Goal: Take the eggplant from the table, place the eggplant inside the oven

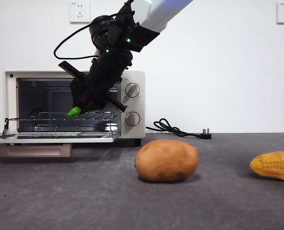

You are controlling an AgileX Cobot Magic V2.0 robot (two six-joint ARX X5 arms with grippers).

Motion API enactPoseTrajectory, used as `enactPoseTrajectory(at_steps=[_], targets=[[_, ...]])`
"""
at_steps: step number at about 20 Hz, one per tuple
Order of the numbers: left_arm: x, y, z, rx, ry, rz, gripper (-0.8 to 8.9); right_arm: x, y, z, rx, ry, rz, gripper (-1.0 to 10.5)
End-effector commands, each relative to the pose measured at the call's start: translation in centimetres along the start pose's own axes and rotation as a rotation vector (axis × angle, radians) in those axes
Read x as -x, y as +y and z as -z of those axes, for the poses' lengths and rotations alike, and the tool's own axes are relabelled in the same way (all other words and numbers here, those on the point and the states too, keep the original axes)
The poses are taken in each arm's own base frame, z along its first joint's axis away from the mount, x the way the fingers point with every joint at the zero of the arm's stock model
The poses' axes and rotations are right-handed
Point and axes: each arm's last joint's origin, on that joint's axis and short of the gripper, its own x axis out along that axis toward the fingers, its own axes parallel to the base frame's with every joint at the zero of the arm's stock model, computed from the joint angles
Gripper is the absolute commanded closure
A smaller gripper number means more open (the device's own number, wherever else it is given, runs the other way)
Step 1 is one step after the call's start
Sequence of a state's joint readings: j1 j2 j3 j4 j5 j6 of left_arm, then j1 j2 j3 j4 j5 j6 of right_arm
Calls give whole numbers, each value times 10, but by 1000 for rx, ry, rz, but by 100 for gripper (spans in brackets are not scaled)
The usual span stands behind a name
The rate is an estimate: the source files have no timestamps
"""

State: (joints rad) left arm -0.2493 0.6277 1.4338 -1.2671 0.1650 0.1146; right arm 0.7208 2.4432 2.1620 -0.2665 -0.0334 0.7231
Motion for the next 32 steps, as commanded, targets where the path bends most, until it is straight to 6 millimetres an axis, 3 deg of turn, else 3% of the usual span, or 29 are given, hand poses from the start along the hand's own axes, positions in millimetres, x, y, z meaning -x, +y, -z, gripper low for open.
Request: enactPoseTrajectory(at_steps=[1, 9, 11, 12, 23, 29, 32], targets=[[0, 0, 1, -24, -1, 4, 819, -4, 1, 1, -8, -28, -3, 844], [0, 0, 2, -26, 12, 9, 819, -4, 0, 0, -9, -67, 33, 801], [0, 0, 3, -25, 16, 10, 819, -4, 0, 0, -9, -66, 33, 612], [0, 0, 3, -25, 19, 10, 819, -4, 0, 0, -9, -65, 34, 597], [0, -1, 4, -26, 25, 13, 819, -1, 1, -1, 41, -61, 38, 595], [0, -1, 3, -41, 24, 33, 819, 22, 11, -17, 185, -7, 113, 594], [0, -1, 3, -41, 24, 33, 819, 40, 27, -33, 294, 11, 106, 594]])
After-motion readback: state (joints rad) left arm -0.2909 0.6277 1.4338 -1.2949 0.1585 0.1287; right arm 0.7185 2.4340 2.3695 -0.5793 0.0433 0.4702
